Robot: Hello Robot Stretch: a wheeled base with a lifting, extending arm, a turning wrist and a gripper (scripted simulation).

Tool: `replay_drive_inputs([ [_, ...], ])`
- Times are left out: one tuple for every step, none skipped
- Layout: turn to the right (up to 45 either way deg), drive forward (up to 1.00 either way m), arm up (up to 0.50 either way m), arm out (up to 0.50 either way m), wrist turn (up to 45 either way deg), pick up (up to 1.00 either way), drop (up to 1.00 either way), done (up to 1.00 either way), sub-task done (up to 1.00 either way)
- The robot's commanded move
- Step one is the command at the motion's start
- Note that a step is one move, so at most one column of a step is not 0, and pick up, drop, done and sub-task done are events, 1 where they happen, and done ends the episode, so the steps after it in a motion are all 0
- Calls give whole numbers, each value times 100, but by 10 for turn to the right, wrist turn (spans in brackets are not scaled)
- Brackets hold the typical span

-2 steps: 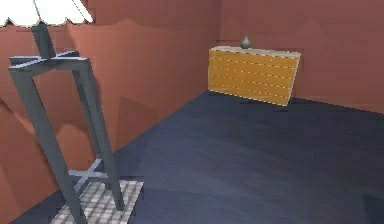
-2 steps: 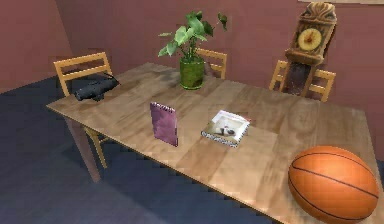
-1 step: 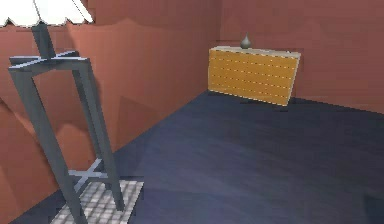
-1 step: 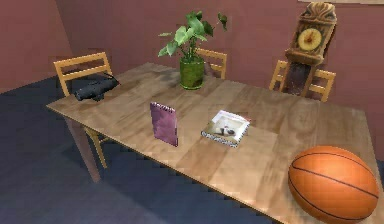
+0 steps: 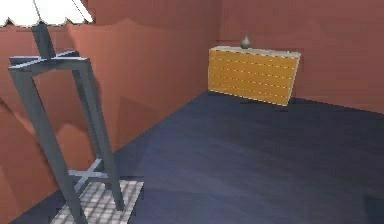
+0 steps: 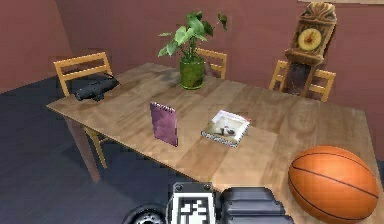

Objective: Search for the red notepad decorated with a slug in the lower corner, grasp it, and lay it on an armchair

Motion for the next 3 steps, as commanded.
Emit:
replay_drive_inputs([
  [0, 0, 0, 44, 0, 0, 0, 0, 0],
  [0, 0, 0, 0, 450, 0, 0, 0, 0],
  [0, 0, 0, 0, 450, 0, 0, 0, 0],
])
